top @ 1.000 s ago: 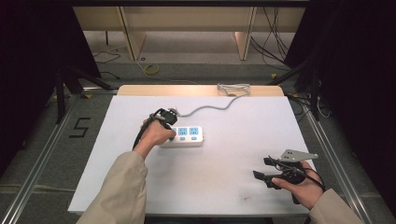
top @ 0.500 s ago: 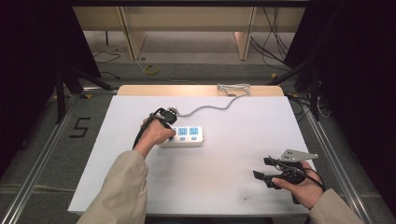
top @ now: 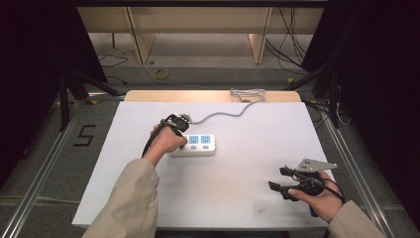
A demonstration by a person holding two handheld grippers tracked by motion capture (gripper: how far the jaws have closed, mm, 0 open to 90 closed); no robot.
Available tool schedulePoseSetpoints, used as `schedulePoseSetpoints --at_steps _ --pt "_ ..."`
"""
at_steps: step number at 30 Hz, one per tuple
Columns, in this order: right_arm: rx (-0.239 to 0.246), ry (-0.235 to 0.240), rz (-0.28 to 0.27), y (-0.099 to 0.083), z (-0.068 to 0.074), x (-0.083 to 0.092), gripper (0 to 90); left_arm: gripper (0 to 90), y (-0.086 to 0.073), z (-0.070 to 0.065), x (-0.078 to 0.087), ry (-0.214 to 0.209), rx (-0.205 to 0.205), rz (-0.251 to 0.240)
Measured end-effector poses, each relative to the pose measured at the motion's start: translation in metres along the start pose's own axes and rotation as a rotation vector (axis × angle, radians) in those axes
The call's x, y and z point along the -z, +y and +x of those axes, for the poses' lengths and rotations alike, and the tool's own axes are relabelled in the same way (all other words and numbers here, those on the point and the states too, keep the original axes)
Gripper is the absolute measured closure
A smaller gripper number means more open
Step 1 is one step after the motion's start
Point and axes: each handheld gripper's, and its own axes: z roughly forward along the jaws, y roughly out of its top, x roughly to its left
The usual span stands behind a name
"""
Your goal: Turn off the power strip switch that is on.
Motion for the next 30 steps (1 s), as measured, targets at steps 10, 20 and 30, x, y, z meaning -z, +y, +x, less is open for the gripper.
schedulePoseSetpoints --at_steps 10,20,30 --pt "0.001 0.0 0.0 0.0001 0.0 0.0 27.5 90.0 0.0015 -0.0015 -0.0004 0.008 -0.007 0.013" --pt "0.001 0.001 0.001 0.0001 0.0002 0.0002 27.4 90.0 0.0031 -0.0028 -0.0009 0.02 -0.022 0.026" --pt "0.001 0.002 -0.002 0.0006 0.0005 -0.0001 27.4 90.0 0.004 -0.0044 -0.0019 0.028 -0.023 0.034"
